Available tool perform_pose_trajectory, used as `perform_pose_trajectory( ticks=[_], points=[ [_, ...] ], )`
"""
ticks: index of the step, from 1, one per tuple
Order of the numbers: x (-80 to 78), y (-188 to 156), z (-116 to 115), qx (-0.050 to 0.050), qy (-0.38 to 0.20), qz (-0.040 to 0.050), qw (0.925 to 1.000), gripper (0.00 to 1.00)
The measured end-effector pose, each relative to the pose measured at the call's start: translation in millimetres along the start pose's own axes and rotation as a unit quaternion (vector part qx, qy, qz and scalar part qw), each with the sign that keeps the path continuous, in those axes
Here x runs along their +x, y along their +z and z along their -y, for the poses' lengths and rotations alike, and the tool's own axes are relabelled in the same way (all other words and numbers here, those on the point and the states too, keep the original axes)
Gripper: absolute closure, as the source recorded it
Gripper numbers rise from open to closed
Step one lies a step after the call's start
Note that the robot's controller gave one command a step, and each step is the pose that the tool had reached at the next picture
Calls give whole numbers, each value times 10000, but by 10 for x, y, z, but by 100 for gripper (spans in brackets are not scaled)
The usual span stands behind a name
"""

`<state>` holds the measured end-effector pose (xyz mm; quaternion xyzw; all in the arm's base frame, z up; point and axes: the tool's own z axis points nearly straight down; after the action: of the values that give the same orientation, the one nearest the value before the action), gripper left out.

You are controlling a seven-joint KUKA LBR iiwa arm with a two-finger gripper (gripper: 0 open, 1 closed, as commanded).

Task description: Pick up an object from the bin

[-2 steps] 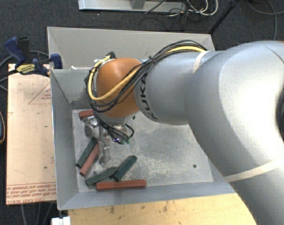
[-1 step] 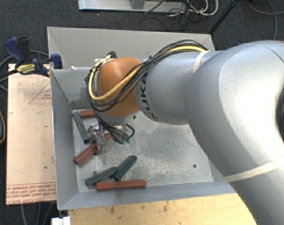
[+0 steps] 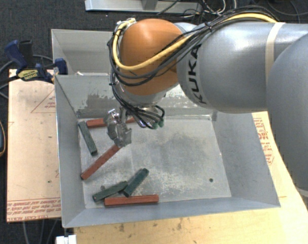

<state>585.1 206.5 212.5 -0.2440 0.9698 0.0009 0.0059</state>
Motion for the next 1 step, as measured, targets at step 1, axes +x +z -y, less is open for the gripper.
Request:
perform_pose_trajectory(
  ticks=[1],
  points=[
    [17, 46, -4, -10, 2, -40, 10000, 0]
  ],
)
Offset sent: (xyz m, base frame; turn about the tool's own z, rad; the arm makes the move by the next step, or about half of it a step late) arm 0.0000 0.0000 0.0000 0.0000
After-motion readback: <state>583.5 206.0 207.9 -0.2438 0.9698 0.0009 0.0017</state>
